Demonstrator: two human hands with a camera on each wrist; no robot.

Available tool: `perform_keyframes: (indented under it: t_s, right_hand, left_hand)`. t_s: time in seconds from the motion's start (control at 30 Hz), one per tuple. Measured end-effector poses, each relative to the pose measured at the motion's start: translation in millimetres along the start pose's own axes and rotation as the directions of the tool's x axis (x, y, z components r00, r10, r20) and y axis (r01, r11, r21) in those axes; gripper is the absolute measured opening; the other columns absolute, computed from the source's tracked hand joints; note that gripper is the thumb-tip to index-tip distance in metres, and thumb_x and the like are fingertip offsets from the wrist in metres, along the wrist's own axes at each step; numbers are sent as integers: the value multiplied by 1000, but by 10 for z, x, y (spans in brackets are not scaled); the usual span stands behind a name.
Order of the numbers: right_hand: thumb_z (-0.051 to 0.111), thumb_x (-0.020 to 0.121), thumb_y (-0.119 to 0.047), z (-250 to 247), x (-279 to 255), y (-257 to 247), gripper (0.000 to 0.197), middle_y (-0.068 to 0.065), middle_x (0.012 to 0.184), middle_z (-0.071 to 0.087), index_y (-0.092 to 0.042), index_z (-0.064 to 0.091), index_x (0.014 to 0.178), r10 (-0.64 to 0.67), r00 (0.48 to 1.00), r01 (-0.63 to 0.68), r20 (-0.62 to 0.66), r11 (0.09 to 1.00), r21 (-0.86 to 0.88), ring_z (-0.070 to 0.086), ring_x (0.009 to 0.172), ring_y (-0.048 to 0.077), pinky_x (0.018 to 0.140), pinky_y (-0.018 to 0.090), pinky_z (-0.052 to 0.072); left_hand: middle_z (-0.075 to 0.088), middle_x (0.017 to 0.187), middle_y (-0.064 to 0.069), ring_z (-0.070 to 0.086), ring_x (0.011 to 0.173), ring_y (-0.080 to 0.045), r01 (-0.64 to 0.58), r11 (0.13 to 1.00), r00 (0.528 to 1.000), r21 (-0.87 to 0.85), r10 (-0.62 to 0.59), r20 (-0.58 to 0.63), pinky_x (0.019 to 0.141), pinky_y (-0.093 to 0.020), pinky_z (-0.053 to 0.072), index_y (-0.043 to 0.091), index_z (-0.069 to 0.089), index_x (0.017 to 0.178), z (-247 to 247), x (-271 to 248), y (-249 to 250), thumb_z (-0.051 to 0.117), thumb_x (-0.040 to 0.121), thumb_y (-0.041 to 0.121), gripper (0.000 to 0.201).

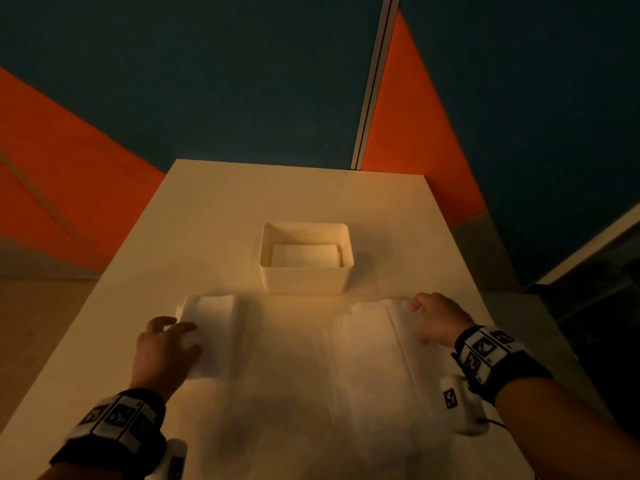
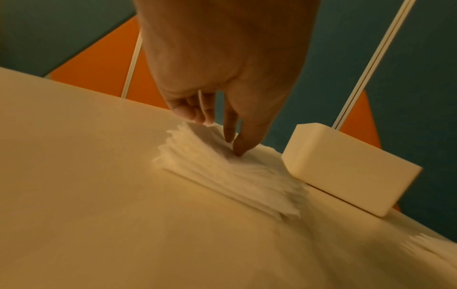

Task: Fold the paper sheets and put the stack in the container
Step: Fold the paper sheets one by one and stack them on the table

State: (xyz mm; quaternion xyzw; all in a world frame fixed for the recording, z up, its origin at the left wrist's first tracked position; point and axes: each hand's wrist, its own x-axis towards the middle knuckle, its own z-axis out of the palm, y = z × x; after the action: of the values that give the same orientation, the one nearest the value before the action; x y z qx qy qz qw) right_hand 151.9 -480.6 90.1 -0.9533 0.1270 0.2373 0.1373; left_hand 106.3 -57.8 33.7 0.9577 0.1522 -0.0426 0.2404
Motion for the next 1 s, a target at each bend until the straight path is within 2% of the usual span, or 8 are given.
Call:
perform_keyframes:
  t_s: [0.1,0.2,0.33,0.43,0.67,0.83,0.9,1.0]
  right_hand:
    - [80,68,-21,-38,-1,7,61,-1,127,44,-34,50,120,-25,996,35,85,992,-125,45,117,25,97,40,45]
    - [82,65,-36,-10,11,-46,69,-2,131,39,-35,46,124,-81,993,95,90,983,-155,39,121,26,99,41,41]
    - [82,62,-46,40,81,-149,78,-3,132,37,-36,42,129,-142,988,150,55,965,-217,36,123,27,100,41,38]
    - [83,61,-47,51,133,-223,79,-3,131,36,-37,42,128,-146,984,170,103,942,-290,35,123,28,102,43,36]
    - [82,63,-42,4,177,-246,63,-5,123,45,-36,48,116,-222,972,236,80,922,-306,39,119,25,98,42,34]
    - [77,70,-40,-53,142,-216,30,-10,102,55,-34,53,89,-316,948,299,-38,925,-234,48,106,18,89,36,30]
    - [74,75,-38,-97,116,-221,21,-10,98,59,-31,56,81,-340,939,323,-50,922,-211,50,100,16,90,36,30]
    - [74,78,-28,-173,75,-237,22,-12,83,59,-31,54,70,-378,926,376,-5,922,-90,54,86,12,88,33,35]
  left_hand:
    - [40,136,-14,37,117,-41,36,990,999,137,-35,-5,98,-48,37,22,67,114,-20,-11,38,74,77,28,38]
    - [36,139,-8,31,123,-37,62,975,998,215,-64,3,100,-48,36,30,63,119,-48,-21,87,71,78,39,43]
    - [34,140,-6,28,125,-34,61,967,998,249,-66,10,101,-47,33,33,61,120,-63,-31,128,69,78,42,44]
    - [34,140,-5,28,126,-34,47,960,998,275,-54,17,101,-46,33,33,59,122,-72,-36,146,67,79,44,45]
    - [34,141,-3,28,127,-31,26,952,1000,305,-27,1,101,-46,33,35,58,121,-76,-51,172,65,79,47,44]
    - [32,143,-2,27,128,-30,8,941,1000,338,-12,12,101,-45,32,37,58,121,-101,-42,206,64,78,52,45]
    - [30,144,-1,26,129,-29,-2,934,1000,357,-1,9,102,-45,32,37,56,122,-118,-51,237,64,78,52,48]
    - [26,146,-1,22,132,-29,-49,928,999,369,45,21,105,-47,30,38,50,128,-150,-61,335,64,78,52,54]
